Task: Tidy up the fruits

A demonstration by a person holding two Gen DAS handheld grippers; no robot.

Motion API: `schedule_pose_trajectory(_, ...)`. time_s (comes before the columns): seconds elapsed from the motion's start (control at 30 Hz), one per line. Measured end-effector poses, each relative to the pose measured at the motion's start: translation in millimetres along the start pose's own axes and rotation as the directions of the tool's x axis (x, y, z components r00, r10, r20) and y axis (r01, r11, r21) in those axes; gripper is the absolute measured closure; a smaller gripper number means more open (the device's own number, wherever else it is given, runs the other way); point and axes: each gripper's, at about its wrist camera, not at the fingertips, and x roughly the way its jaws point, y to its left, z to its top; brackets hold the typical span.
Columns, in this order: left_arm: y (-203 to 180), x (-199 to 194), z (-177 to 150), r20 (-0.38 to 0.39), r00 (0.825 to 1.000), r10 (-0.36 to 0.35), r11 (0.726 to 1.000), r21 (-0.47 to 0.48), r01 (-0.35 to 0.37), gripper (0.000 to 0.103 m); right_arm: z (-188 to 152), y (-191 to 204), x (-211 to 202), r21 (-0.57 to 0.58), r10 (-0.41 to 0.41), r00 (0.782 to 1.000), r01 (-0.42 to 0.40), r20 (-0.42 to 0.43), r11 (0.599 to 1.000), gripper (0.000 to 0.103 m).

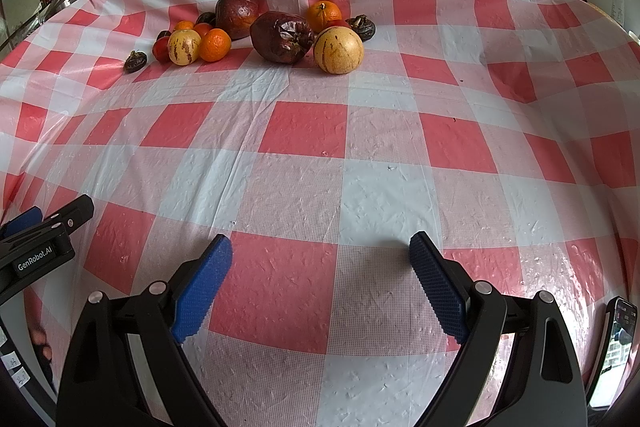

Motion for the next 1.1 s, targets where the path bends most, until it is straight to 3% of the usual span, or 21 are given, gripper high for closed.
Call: schedule_pose_trajectory(1.1,0.2,0.2,0.4,-0.002,1.000,0.006,1.000,-0.007,-0.006,0.001,0.1,0.0,0.1,0.000,0.000,1.000,0.000,0.000,1.000,0.015)
